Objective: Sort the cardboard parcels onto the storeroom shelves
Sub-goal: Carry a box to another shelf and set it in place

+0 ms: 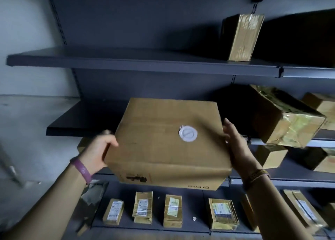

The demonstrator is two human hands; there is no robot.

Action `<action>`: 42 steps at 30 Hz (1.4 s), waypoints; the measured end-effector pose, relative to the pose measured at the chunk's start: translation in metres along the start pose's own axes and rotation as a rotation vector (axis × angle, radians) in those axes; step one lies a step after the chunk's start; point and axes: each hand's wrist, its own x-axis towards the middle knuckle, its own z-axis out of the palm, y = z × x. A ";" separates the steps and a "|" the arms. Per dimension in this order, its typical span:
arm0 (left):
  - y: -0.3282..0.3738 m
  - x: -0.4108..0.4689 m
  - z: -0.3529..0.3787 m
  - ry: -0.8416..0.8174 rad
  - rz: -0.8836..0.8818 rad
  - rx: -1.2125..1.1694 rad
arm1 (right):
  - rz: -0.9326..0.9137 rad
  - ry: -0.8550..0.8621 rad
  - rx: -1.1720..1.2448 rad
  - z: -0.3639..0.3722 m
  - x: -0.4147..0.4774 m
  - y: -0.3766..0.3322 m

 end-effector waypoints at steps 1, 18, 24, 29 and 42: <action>-0.003 -0.008 -0.004 -0.003 -0.007 0.029 | 0.006 0.040 -0.041 0.002 -0.008 0.002; 0.011 -0.040 0.003 0.169 0.039 0.169 | -0.224 -0.077 -0.159 0.000 -0.071 0.028; -0.007 -0.042 -0.009 0.108 0.133 -0.010 | -0.171 -0.057 -0.083 0.002 -0.074 0.029; -0.015 -0.051 -0.019 -0.007 0.169 -0.112 | -0.244 -0.141 -0.097 0.000 -0.080 0.030; -0.040 -0.039 -0.017 0.126 0.145 -0.011 | -0.287 -0.137 -0.121 -0.009 -0.085 0.054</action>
